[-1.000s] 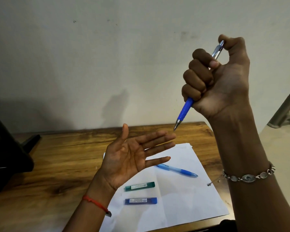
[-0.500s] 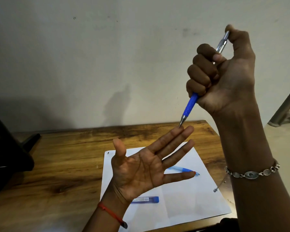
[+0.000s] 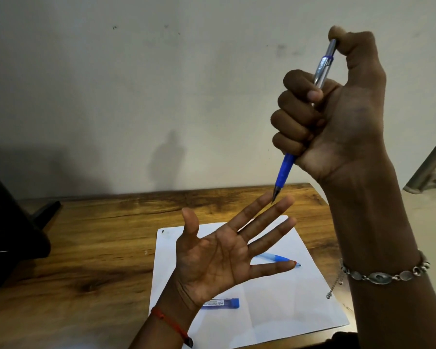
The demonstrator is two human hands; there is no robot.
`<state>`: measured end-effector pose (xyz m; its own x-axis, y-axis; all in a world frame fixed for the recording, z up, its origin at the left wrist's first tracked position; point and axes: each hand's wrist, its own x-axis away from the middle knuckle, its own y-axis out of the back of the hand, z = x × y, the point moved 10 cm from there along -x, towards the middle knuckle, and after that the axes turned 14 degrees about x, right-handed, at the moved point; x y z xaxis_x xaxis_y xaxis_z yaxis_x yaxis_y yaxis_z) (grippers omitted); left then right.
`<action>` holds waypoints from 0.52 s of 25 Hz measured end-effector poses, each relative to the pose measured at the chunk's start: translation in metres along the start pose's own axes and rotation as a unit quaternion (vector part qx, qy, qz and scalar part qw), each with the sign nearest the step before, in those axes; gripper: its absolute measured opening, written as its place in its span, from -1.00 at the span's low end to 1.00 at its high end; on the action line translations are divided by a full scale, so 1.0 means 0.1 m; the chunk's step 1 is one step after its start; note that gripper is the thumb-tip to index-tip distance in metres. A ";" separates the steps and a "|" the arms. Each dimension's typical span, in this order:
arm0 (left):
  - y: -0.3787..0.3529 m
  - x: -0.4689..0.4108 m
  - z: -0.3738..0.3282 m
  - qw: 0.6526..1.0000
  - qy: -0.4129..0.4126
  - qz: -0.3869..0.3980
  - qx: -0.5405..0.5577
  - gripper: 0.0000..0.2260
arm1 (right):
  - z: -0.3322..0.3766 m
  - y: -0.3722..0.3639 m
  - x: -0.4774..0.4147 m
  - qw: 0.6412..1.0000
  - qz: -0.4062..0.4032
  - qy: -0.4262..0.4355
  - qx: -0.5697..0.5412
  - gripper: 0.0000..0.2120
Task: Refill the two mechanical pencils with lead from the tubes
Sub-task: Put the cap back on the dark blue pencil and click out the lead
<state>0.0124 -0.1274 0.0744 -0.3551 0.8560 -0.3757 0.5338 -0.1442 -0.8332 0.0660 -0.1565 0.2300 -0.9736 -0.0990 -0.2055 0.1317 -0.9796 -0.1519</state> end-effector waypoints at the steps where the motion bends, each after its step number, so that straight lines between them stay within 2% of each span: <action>1: 0.01 0.00 0.00 1.000 -0.001 -0.003 0.000 -0.18 | 0.00 0.00 0.00 1.000 0.000 -0.002 0.003 -0.46; 13: 0.02 0.00 -0.07 1.000 -0.012 0.002 -0.005 -0.20 | -0.04 -0.04 -0.03 1.000 0.013 -0.021 0.000 -0.48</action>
<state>0.0185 -0.1241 0.0752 -0.3712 0.8435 -0.3882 0.5429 -0.1420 -0.8277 0.0695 -0.1515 0.2270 -0.9770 -0.1317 -0.1677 0.1569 -0.9766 -0.1473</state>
